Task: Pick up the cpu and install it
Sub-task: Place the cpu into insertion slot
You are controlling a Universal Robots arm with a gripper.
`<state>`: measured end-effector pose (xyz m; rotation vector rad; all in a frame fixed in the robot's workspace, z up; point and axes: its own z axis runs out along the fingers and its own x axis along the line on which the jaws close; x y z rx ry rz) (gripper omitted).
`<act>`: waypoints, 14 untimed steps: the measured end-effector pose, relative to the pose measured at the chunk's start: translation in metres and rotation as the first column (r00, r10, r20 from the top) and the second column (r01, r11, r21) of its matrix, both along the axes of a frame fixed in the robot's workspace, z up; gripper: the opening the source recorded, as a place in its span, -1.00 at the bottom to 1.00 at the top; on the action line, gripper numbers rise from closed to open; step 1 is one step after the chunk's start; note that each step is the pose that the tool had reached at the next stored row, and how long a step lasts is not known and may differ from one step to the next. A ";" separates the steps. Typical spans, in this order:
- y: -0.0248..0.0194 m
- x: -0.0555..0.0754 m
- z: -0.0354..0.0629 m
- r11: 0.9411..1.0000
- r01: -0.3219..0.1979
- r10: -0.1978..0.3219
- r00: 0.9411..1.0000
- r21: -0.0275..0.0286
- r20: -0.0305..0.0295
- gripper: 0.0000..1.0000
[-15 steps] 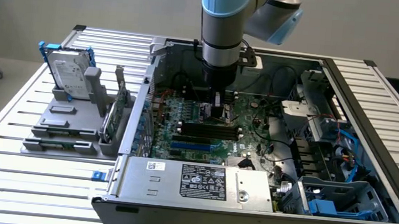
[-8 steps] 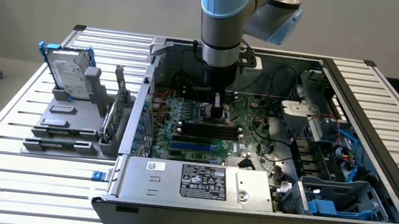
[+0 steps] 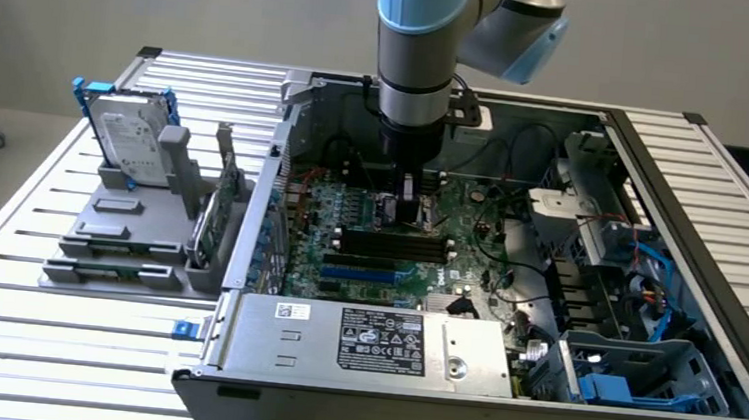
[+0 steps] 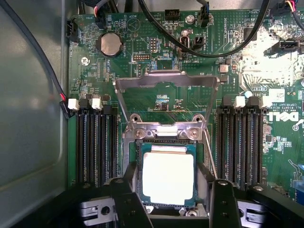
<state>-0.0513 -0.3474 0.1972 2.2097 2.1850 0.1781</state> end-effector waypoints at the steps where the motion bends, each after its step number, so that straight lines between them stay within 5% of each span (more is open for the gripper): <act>1: 0.0000 0.000 0.0000 1.000 0.000 0.000 1.000 0.000 0.000 0.24; 14: 0.0017 0.000 -0.0010 1.000 0.000 0.000 1.000 0.000 0.003 0.24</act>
